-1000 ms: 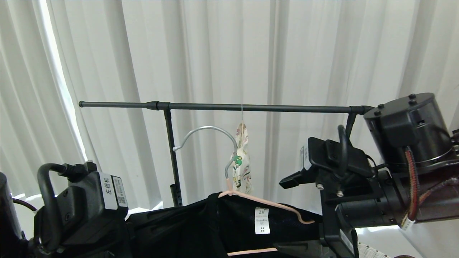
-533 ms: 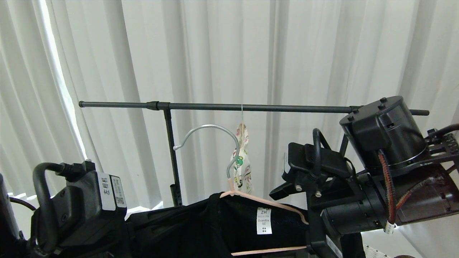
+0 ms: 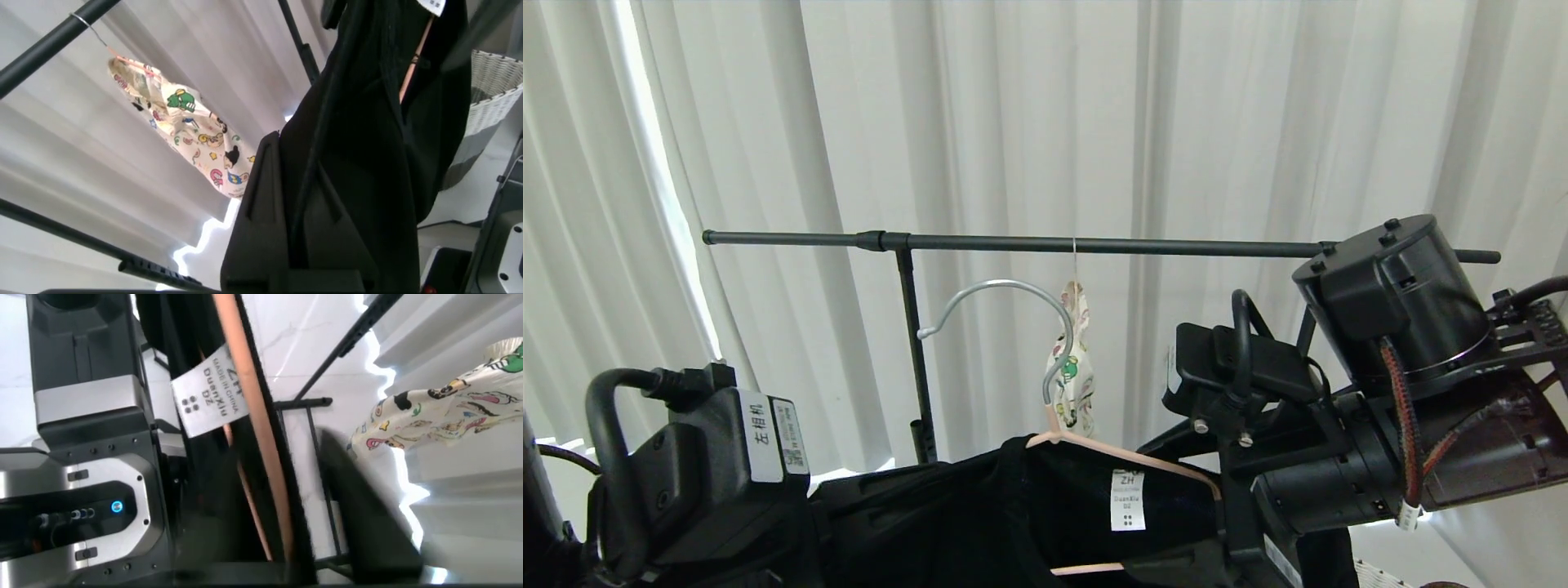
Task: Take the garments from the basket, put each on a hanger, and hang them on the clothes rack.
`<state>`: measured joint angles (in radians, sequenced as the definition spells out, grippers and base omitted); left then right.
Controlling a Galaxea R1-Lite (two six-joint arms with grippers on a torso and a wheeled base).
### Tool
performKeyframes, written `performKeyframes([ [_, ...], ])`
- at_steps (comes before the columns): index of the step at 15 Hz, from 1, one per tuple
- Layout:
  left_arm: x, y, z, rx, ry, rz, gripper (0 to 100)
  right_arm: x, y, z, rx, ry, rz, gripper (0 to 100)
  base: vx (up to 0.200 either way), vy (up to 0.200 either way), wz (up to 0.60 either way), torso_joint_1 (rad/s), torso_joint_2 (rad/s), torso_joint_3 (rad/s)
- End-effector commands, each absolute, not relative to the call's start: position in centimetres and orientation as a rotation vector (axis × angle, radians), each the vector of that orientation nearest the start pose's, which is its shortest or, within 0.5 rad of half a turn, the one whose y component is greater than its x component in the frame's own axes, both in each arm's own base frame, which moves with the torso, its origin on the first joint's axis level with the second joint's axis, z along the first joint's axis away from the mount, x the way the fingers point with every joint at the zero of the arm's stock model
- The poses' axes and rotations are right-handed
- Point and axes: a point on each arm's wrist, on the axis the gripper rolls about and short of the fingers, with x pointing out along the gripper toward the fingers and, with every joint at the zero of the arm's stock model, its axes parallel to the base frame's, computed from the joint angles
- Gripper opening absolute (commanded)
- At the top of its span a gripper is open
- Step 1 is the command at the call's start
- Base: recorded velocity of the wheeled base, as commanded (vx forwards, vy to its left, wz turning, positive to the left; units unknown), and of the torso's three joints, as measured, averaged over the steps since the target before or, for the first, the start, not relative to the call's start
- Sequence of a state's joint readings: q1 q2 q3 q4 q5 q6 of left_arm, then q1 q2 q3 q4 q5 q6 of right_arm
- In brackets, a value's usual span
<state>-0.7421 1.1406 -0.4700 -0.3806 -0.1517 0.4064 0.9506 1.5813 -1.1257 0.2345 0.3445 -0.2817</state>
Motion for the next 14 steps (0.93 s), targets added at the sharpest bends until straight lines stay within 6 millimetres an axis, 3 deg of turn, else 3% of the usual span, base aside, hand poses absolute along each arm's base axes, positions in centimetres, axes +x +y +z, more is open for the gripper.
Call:
performKeyframes([
  [1,11.3,-10.9,19.4,0.463,0.105,-0.936,0,15.2,22.6,22.6,-0.453,0.527,1.336,0,0.000,0.000,0.00,0.000,0.00,0.000],
  [9,11.4,-10.8,19.4,0.465,0.106,-0.927,0,15.3,22.6,22.7,-0.463,0.511,1.317,0,0.000,0.000,0.00,0.000,0.00,0.000],
  [10,11.4,-10.8,19.3,0.459,0.111,-0.927,100,15.3,22.6,22.9,-0.459,0.493,1.314,0,0.000,0.000,0.00,0.000,0.00,0.000],
  [14,10.9,-10.3,19.7,0.404,0.105,-0.915,100,16.2,21.7,23.2,-0.495,0.454,1.263,0,0.000,0.000,0.00,0.000,0.00,0.000],
])
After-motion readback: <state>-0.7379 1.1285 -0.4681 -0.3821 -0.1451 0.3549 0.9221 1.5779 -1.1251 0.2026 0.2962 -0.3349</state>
